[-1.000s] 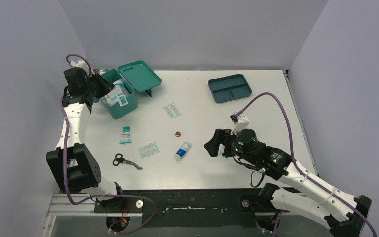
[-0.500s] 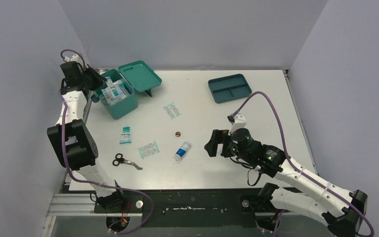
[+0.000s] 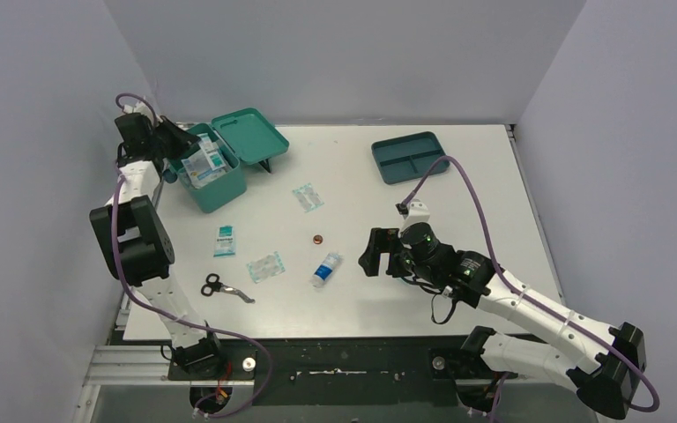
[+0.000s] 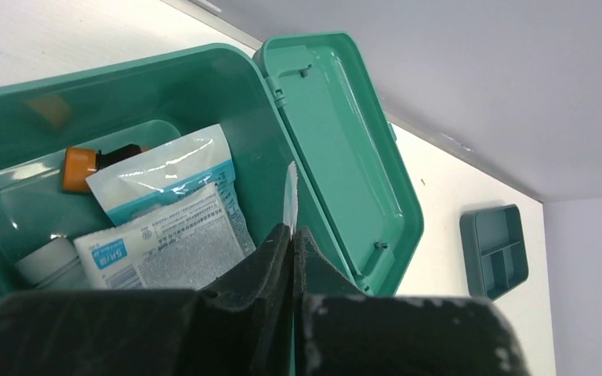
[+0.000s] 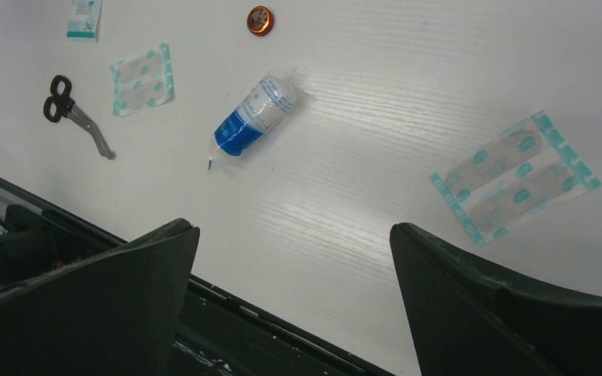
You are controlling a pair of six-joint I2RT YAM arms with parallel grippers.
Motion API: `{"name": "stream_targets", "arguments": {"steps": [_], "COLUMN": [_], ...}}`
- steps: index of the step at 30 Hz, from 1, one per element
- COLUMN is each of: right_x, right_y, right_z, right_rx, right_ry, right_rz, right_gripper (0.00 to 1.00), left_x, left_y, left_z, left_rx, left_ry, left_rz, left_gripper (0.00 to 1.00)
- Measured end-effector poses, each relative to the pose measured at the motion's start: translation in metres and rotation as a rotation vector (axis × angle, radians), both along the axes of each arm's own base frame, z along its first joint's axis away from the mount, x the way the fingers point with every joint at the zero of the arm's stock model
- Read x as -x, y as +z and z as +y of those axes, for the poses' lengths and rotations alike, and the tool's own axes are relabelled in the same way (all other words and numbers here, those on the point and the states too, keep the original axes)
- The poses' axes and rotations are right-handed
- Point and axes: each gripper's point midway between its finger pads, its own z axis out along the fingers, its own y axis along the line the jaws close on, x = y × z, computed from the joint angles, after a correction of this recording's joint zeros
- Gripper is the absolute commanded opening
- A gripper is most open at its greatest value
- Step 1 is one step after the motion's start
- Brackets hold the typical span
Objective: Organize the medicine kit
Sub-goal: Place the medical item at the medicine box.
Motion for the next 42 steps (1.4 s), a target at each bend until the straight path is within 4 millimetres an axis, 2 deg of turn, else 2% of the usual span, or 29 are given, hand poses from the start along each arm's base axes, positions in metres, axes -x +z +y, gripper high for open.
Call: {"name": "stream_targets", "arguments": {"steps": [5,8,13,19,24,28,32,35,37,42], "right_x": [0.000,0.000,-0.001,-0.001,-0.002,-0.002,-0.002,-0.002,-0.001,-0.001], "right_y": [0.002,0.002,0.002,0.002,0.002,0.002,0.001,0.000,-0.001,0.001], "right_z": [0.003,0.003,0.003,0.003,0.002,0.001,0.000,-0.002,-0.003,-0.005], "right_rx": [-0.015,-0.015,-0.016,-0.017,-0.018,-0.016,-0.010,-0.001,0.004,0.002], "right_ry": [0.002,0.001,-0.001,-0.005,-0.017,-0.020,-0.023,-0.027,-0.028,-0.032], "right_rz": [-0.001,-0.001,0.000,0.001,0.000,-0.001,0.000,0.003,0.005,0.001], "right_gripper": [1.00,1.00,1.00,1.00,1.00,1.00,1.00,1.00,1.00,1.00], "left_x": [-0.017,-0.020,-0.021,-0.028,-0.029,-0.027,-0.024,-0.024,-0.025,-0.031], "left_y": [-0.013,-0.024,-0.020,-0.010,-0.025,-0.038,-0.047,-0.049,-0.046,-0.024], "left_z": [0.001,0.002,0.004,0.007,0.009,0.010,0.010,0.013,0.016,0.024], "left_rx": [0.016,0.020,0.005,-0.021,-0.043,-0.050,-0.055,-0.070,-0.085,-0.141], "left_ry": [-0.031,-0.035,-0.042,-0.050,-0.057,-0.061,-0.063,-0.055,-0.045,-0.016], "left_rz": [0.011,0.048,0.059,0.039,0.091,0.144,0.180,0.203,0.218,0.199], "left_gripper": [0.05,0.05,0.00,0.01,0.02,0.09,0.27,0.31,0.34,0.38]}}
